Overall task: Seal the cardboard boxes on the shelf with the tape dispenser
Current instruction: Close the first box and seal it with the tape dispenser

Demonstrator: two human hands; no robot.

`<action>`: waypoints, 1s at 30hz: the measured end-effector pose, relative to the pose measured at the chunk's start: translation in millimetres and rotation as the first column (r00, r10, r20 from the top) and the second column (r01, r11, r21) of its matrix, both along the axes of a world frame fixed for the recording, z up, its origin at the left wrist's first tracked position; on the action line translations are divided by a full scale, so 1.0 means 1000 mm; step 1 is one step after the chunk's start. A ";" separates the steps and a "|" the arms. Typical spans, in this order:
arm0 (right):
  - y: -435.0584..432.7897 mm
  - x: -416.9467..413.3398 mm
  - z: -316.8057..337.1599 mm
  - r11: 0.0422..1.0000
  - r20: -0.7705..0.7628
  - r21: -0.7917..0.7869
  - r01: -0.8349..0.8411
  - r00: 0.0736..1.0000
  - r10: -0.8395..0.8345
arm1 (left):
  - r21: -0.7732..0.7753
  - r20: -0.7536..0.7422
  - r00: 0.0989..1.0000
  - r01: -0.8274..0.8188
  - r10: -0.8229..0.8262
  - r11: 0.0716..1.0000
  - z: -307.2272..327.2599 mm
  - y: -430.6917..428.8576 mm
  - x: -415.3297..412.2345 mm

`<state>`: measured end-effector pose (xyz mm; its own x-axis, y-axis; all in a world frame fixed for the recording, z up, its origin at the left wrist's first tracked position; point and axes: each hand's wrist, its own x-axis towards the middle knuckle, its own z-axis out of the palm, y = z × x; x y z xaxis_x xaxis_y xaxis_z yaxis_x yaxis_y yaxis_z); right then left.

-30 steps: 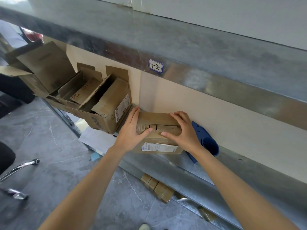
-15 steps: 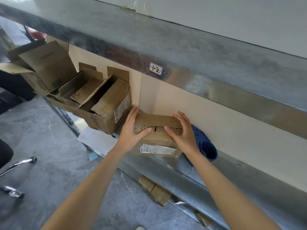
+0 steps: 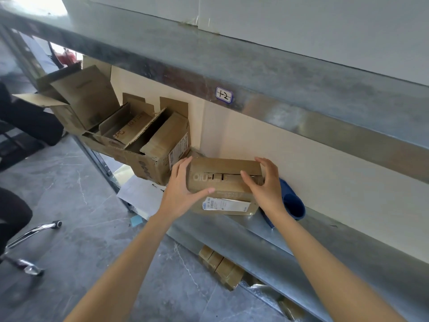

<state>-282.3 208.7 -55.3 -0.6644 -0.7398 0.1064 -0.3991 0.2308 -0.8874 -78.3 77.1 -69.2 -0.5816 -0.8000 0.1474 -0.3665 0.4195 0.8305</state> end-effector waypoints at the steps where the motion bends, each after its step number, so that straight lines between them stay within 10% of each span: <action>1: 0.005 0.000 0.001 1.000 0.029 0.012 -0.020 0.999 0.019 | 0.015 0.017 1.000 0.008 -0.008 1.000 -0.002 -0.001 0.002; 11: 0.018 0.031 -0.011 0.992 0.051 0.114 -0.050 0.998 0.044 | 0.093 0.026 0.992 0.121 -0.124 0.988 -0.005 -0.024 0.005; 30: 0.167 0.022 0.065 0.878 -0.177 -0.077 0.473 0.860 -0.479 | -0.092 -0.113 0.812 0.565 -0.572 0.820 0.088 0.063 -0.094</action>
